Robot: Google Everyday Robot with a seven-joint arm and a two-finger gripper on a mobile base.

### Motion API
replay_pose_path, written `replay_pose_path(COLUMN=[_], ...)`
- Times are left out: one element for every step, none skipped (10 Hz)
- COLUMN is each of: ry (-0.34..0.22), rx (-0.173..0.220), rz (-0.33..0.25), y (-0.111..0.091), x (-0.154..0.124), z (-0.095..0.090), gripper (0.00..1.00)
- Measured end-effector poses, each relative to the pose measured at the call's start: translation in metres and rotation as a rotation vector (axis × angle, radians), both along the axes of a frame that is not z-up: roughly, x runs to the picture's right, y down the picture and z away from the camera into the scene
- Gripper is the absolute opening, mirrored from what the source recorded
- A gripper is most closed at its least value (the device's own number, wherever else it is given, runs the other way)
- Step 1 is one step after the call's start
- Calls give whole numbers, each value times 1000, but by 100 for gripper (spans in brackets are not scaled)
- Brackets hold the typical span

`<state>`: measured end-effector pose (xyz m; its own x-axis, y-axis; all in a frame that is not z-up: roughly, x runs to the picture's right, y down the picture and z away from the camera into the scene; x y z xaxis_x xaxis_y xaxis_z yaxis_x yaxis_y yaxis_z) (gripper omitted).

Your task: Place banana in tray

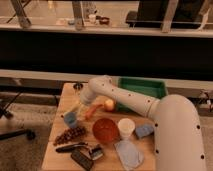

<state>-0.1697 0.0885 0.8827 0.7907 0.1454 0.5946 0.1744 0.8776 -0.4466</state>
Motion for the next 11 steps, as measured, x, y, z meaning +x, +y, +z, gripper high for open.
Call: replay_pose_path(ry=[0, -2, -3, -3, -3, -4, -5, -5, -6, -6, -7], rx=[-4, -7, -13, -17, -22, -28, -36, -41, -46, -54, -59], rz=[-3, -5, -7, -9, -11, -16, -19, -22, -25, -29, -31], y=[2, 3, 5, 6, 8, 10, 13, 14, 16, 18, 20], x=[-1, -4, -6, -7, -8, -10, -11, -12, -13, -15, -16], z=[1, 2, 3, 4, 5, 6, 8, 9, 10, 11, 12], gripper=[80, 80, 80, 80, 80, 80, 80, 80, 80, 80, 80])
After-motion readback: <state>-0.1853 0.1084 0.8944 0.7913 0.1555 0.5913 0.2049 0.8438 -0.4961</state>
